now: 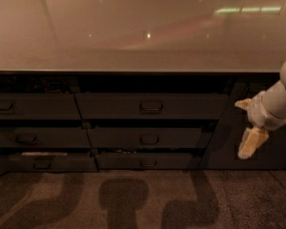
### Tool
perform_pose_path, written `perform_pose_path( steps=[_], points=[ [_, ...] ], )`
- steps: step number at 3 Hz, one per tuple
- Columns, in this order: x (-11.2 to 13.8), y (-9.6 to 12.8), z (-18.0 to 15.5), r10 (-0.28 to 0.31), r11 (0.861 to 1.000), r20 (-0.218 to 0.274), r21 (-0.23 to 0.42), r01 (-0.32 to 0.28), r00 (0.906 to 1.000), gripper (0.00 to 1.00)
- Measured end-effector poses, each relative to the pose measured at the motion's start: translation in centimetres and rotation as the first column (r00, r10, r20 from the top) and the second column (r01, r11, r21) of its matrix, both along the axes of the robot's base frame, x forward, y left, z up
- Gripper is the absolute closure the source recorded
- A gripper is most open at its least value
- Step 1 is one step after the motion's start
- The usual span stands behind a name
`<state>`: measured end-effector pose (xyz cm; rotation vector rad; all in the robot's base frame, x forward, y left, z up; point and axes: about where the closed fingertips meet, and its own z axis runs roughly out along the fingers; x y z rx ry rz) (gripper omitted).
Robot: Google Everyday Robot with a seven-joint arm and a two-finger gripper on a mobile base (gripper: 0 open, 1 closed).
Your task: Open top drawer
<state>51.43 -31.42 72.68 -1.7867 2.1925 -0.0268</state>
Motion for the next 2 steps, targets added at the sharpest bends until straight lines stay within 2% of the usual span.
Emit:
perform_pose_path(
  steps=[1,2],
  points=[
    [1.99,-0.73,2.38,-0.014,1.0,0.049,0.003,0.014,0.9987,0.0],
    [2.07,-0.21,1.91,-0.021,1.0,0.051,-0.002,0.021,0.9985,0.0]
  ],
)
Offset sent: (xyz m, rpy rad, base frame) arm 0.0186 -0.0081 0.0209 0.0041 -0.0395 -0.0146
